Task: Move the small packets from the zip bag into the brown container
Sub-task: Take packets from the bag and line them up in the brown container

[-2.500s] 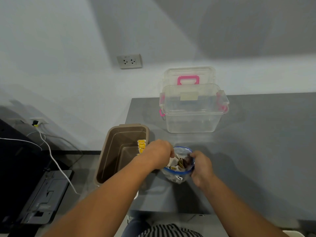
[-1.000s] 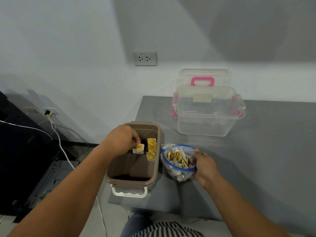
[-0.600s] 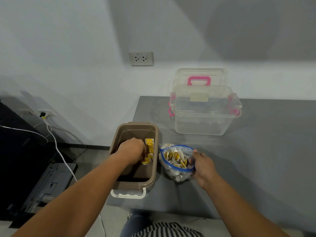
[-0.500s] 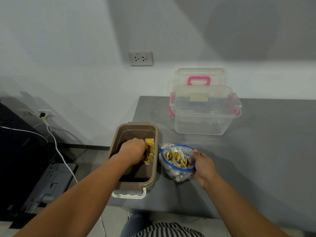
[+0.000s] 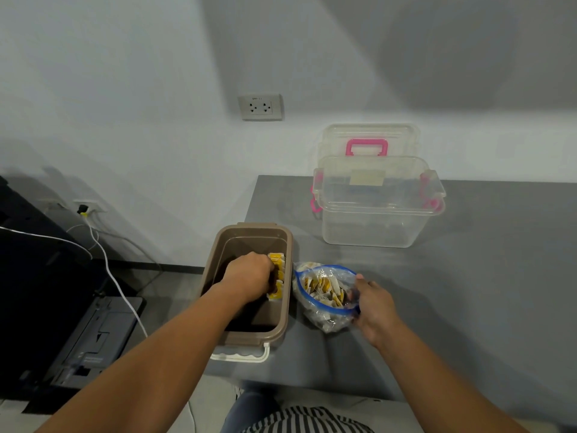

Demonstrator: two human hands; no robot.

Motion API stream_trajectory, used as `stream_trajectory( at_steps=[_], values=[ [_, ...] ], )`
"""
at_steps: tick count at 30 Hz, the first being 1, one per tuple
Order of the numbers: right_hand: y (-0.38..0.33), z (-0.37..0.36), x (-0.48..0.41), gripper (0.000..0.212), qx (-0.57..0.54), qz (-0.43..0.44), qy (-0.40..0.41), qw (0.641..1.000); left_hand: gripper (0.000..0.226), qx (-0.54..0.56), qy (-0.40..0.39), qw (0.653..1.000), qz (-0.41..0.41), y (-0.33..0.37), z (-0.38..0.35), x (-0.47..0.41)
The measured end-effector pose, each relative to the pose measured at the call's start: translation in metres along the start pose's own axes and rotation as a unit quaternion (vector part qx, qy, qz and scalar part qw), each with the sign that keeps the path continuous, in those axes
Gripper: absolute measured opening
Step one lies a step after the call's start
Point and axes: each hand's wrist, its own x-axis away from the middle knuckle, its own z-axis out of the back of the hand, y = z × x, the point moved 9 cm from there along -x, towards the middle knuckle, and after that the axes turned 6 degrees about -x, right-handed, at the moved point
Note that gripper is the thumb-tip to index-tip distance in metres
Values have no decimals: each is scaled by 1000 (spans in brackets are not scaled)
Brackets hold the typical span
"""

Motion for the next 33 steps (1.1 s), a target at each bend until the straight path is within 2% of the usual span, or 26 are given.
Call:
stream_trajectory(
  at_steps=[3,6,11,13,15,19,24,28,33],
  values=[
    [-1,-1,0,27,-1,2,0,1000,5,32,-5,999,1,-4,6,0],
    [-1,0,-2,26,3,5,-3,1000,11,114,13,993,11,-14,23,1],
    [0,3,-3,27,32,15,-8,999,18,204,135,970,19,-18,80,18],
    [0,3,-5,27,53,25,-8,998,14,222,153,963,-20,-3,96,27],
    [0,4,-8,29,69,36,-6,997,10,229,136,960,-83,25,103,32],
    [-1,6,-12,30,93,62,-4,994,19,178,94,965,-168,77,89,31],
    [-2,10,-14,32,122,80,3,989,25,46,27,978,-201,122,53,17],
    [-3,13,-16,34,135,89,2,987,39,-91,37,969,-227,142,38,11],
    [-5,12,-15,34,158,90,-22,983,44,-108,37,964,-242,149,35,5]
  ],
)
